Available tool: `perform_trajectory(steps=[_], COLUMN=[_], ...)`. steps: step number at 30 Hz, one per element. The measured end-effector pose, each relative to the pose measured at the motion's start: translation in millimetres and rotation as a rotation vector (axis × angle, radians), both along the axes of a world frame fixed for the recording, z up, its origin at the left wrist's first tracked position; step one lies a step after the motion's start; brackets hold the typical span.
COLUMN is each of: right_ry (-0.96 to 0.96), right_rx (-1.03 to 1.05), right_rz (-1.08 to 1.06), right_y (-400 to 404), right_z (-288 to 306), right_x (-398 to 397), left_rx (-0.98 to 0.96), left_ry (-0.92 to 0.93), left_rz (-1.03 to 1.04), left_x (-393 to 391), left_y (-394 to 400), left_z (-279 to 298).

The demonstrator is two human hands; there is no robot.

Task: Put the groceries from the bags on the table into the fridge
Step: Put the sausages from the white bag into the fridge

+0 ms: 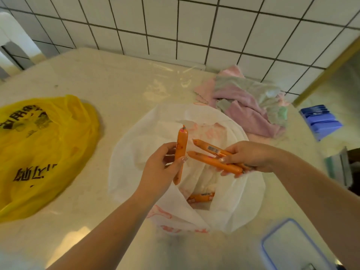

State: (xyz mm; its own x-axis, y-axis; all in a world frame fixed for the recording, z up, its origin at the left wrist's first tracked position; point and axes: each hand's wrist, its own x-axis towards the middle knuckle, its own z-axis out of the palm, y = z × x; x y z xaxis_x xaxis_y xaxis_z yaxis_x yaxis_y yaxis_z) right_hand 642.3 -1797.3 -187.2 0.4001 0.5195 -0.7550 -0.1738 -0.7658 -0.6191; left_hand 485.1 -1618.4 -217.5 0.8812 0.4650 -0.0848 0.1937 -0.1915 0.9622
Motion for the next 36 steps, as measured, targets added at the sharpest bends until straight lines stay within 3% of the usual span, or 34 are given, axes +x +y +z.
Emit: perform_trajectory(steps=[11, 16, 25, 31, 36], right_ry=[-0.110, -0.096, -0.100, -0.089, -0.068], right_rx=[-0.035, 0.011, 0.068, 0.041, 0.089], right_rz=[-0.273, -0.417, -0.516, -0.516, -0.563], right_y=[-76, -90, -104, -116, -124], right_z=[-32, -43, -48, -48, -42], right_x=[-33, -49, -68, -75, -75], left_rx=[0.179, 0.442, 0.914, 0.899, 0.735], left_ry=[0.295, 0.413, 0.435, 0.444, 0.372], left_rz=[-0.372, -0.478, -0.646, -0.560, -0.476], left_x=[7, 1, 10, 13, 12], left_y=[-49, -53, -73, -72, -60], left_z=[-47, -68, -84, -87, -72])
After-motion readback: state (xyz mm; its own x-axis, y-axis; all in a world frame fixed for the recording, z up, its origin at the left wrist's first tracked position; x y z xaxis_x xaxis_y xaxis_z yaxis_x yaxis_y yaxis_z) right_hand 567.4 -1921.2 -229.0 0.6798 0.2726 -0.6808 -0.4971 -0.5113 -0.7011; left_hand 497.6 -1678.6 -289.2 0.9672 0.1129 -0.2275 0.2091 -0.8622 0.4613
